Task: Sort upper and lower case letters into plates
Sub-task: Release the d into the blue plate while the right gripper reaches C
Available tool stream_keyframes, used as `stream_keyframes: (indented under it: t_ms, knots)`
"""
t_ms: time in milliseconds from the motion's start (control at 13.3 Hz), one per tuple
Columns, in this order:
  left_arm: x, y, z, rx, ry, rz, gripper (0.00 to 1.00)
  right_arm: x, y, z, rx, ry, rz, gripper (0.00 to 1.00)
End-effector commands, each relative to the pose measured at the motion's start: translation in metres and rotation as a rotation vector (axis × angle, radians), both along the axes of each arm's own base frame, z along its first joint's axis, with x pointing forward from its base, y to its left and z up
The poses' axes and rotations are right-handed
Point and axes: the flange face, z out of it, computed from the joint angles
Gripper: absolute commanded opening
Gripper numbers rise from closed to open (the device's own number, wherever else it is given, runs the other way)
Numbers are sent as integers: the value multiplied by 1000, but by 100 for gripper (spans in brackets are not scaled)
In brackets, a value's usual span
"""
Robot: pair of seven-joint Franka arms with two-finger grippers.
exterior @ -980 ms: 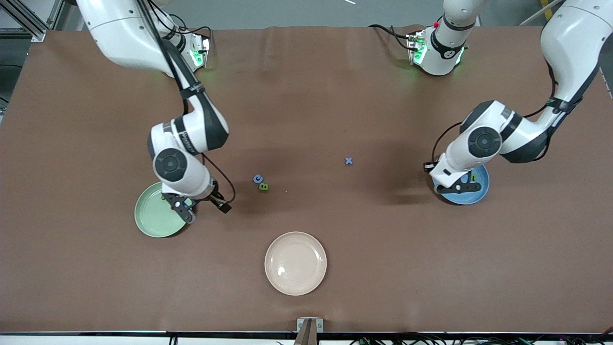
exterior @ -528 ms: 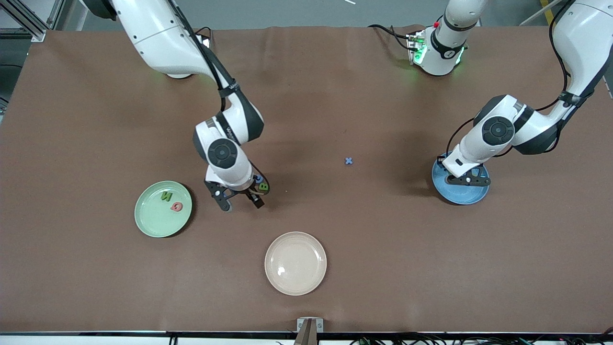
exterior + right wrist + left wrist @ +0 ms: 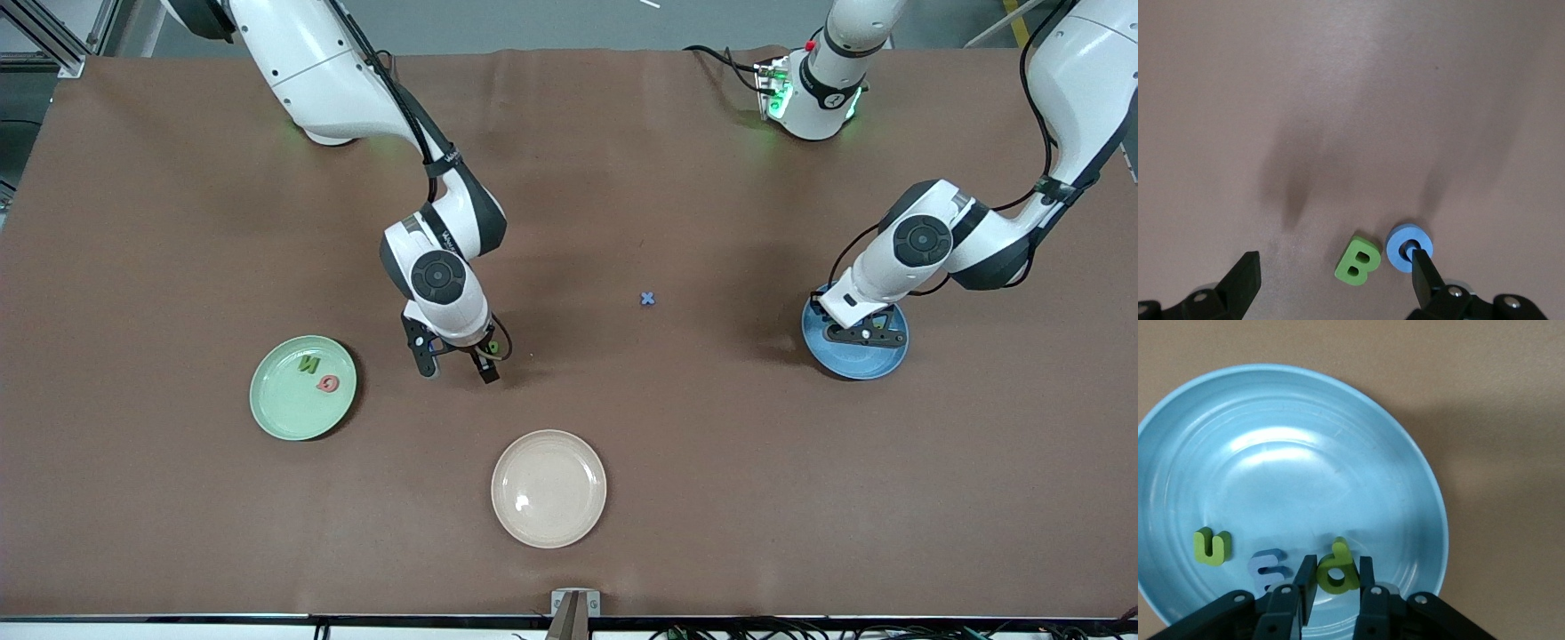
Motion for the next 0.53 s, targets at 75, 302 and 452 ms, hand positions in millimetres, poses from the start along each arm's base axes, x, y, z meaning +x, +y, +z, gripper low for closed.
stream_keyframes:
  t_ms: [75, 302, 452]
  knots:
    - [-2, 5, -4, -7, -7, -15, 16, -3, 2, -10, -4, 8, -128, 100]
    - [-3, 7, -7, -7, -2, -9, 19, -4, 3, -23, -6, 7, -171, 100]
    - [-4, 8, -10, -11, 4, -5, 23, -6, 7, -29, -4, 3, -197, 100]
